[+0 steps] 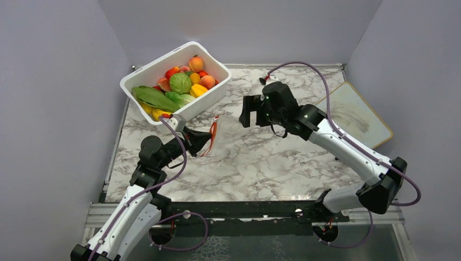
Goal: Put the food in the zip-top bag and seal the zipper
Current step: Open the zipper of the food storage bag.
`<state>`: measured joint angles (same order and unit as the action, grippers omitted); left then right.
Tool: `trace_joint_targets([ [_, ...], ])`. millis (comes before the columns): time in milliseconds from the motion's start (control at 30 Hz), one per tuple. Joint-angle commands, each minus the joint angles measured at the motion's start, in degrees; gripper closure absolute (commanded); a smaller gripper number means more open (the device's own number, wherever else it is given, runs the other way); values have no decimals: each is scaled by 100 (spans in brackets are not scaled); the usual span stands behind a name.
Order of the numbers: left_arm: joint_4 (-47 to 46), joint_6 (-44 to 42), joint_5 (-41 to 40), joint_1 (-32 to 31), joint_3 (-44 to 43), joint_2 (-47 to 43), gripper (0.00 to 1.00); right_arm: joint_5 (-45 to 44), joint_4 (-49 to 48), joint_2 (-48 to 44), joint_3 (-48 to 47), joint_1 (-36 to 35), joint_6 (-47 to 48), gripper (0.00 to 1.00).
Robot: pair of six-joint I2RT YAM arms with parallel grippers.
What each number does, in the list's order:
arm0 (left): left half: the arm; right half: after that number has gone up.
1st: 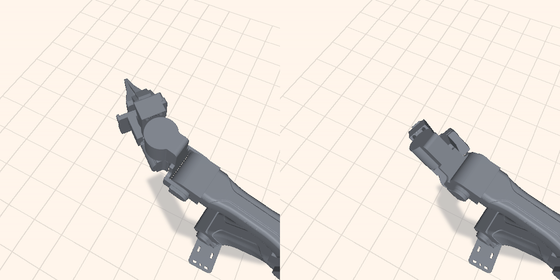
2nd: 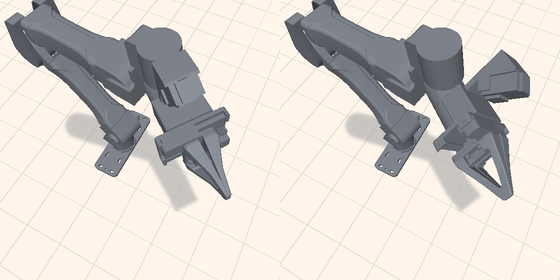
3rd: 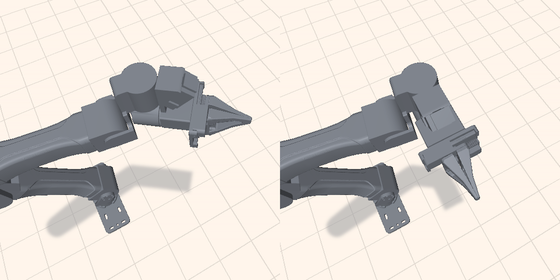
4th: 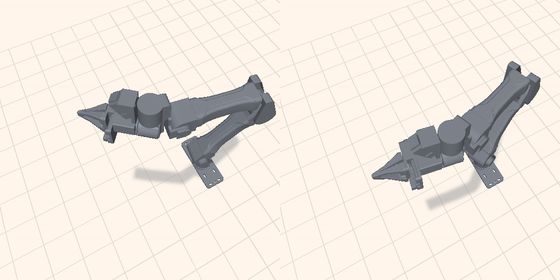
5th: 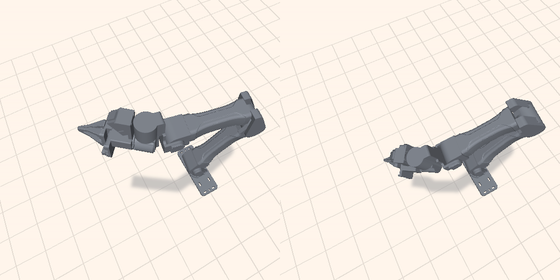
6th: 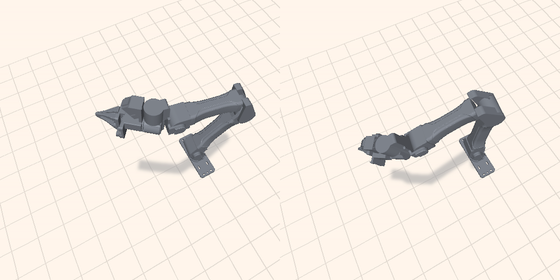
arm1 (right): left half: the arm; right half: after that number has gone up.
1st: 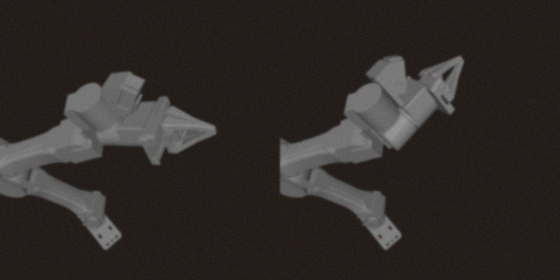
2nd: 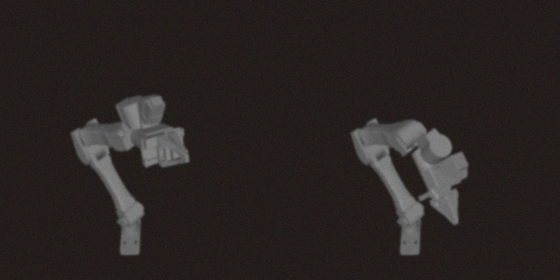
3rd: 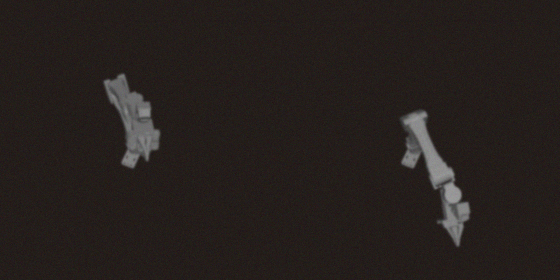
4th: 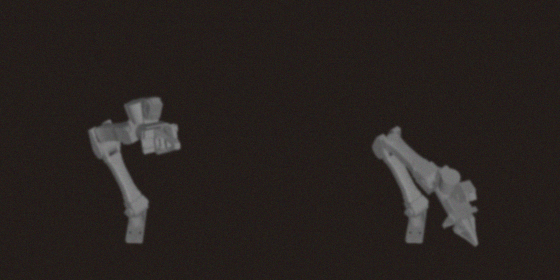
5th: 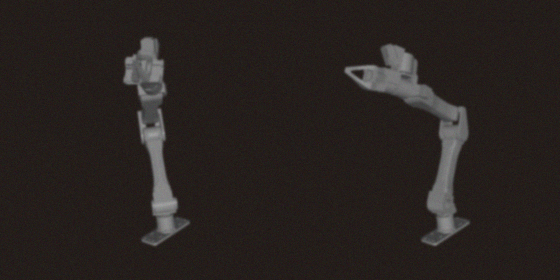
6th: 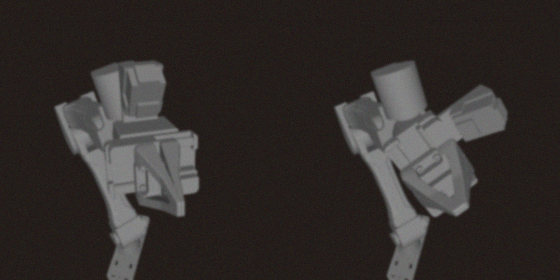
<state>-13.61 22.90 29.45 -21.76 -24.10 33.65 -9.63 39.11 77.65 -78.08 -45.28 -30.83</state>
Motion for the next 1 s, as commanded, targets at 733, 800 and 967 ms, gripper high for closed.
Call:
trace_joint_targets([
  [733, 632, 1170, -1000, -10, -344, 478, 100, 1584, -319, -484, -175, 12, 341, 35],
  [800, 618, 1218, -992, -9, -396, 505, 100, 2168, -888, -510, 216, 1, 314, 41],
  [967, 551, 1447, -996, -12, -412, 512, 100, 1913, -1668, -227, 735, -401, 307, 45],
])
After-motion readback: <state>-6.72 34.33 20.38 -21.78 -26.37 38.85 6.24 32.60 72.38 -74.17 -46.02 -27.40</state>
